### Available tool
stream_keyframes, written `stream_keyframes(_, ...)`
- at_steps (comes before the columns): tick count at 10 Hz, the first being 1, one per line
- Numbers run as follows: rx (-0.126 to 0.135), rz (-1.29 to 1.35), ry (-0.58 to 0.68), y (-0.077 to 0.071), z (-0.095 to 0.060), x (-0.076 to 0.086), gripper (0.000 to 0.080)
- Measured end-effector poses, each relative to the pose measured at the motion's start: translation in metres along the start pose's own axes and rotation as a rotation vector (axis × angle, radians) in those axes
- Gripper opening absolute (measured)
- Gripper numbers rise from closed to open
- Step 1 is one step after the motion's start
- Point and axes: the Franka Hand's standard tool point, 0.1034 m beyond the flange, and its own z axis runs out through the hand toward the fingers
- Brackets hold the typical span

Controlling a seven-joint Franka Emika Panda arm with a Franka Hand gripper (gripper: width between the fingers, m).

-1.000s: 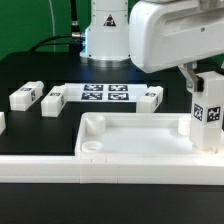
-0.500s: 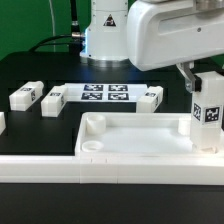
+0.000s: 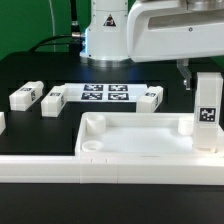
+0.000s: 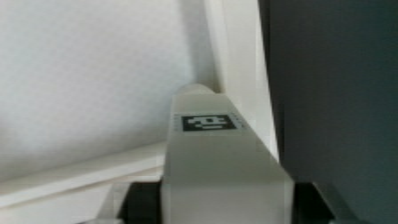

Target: Assemble desk

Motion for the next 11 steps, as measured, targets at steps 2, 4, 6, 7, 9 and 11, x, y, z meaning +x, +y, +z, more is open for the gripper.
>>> stream_keyframes(2, -0.001, 0.160, -0.001, -0.0012, 0.0007, -0.0009, 0.0297)
stream_keyframes(4, 0.008, 0.340, -0.008, -0.0030, 0.0012, -0.0019, 0.0297)
stream_keyframes(6, 0.010, 0.461, -0.011, -0.0052, 0.0016, -0.0031, 0.0297)
stream_keyframes(7, 0.011, 0.504, -0.012, -0.0064, 0.0018, -0.0037, 0.0297)
stream_keyframes(9, 0.011, 0.554, -0.013, -0.0073, 0.0021, -0.0042, 0.0297)
stream_keyframes(11, 0.013, 0.428, -0.011, -0.0063, 0.0016, -0.0033, 0.0457)
